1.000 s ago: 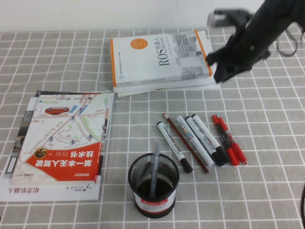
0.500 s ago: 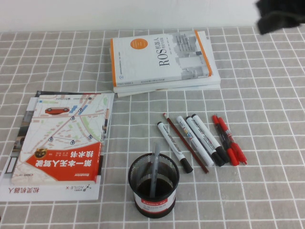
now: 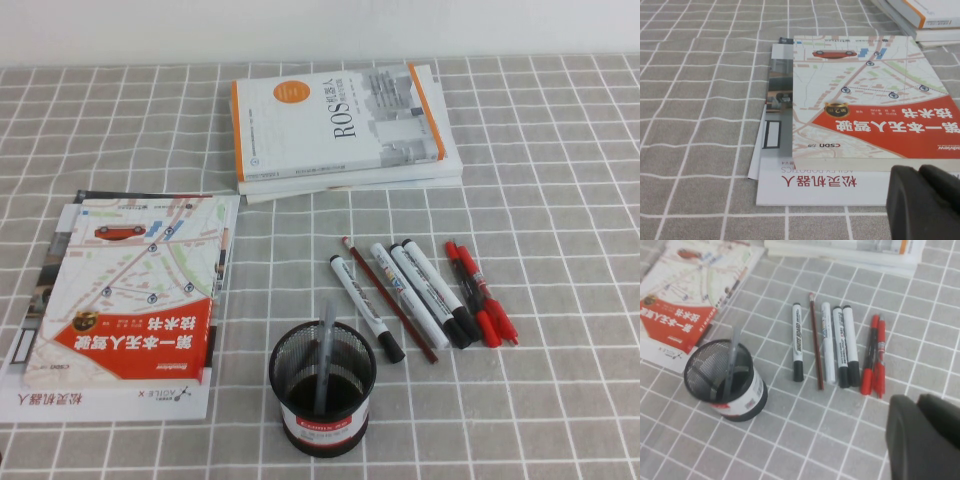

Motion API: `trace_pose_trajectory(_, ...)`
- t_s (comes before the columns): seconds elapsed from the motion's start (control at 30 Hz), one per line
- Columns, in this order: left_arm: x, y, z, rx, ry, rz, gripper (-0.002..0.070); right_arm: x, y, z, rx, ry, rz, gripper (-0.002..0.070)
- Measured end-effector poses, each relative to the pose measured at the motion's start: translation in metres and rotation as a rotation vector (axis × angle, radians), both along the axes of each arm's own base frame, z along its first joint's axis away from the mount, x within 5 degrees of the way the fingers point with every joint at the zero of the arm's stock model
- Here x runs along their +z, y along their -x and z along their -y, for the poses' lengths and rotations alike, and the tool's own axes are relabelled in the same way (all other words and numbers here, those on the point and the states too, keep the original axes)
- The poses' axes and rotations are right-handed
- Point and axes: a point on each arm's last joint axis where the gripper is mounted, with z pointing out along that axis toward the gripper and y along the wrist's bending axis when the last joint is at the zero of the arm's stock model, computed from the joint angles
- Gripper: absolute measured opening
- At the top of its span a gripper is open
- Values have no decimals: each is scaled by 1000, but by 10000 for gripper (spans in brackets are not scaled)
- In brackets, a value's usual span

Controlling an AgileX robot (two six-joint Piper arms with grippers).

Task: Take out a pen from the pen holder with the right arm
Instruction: 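Take a marker out of the pen holder and lay it on the table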

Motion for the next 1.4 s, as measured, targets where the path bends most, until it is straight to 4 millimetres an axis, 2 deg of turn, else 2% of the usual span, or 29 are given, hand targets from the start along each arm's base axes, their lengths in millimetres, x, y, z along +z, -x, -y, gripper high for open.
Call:
trace_pose_trajectory(0.07, 0, 0, 0, 0, 0, 0, -3, -14, 19, 6, -4, -18, 29, -8)
trace_pose_trajectory(0.23, 0, 0, 0, 0, 0, 0, -3, -38, 38, 8, 0, -76, 18, -11)
trace_pose_trajectory(0.37, 0, 0, 0, 0, 0, 0, -3, -45, 42, 5, 20, -131, -16, -12)
trace_pose_trajectory(0.53, 0, 0, 0, 0, 0, 0, -3, -49, 41, 3, 50, -115, -9, -12)
trace_pose_trajectory(0.63, 0, 0, 0, 0, 0, 0, -3, -61, 36, 3, 53, -92, 2, -12)
trace_pose_trajectory(0.83, 0, 0, 0, 0, 0, 0, -3, -108, 16, 3, -35, -110, 60, -12)
trace_pose_trajectory(0.93, 0, 0, 0, 0, 0, 0, -3, -138, 13, 13, -122, -93, 152, -12)
trace_pose_trajectory(0.97, 0, 0, 0, 0, 0, 0, -3, -152, 15, 19, -173, -84, 184, -12)
trace_pose_trajectory(1.1, 0, 0, 0, 0, 0, 0, -3, -182, 27, 36, -339, -75, 299, -12)
trace_pose_trajectory(1.23, 0, 0, 0, 0, 0, 0, -3, -202, 38, 44, -439, -63, 362, -12)
trace_pose_trajectory(1.4, 0, 0, 0, 0, 0, 0, -3, -220, 45, 45, -434, -13, 418, -12)
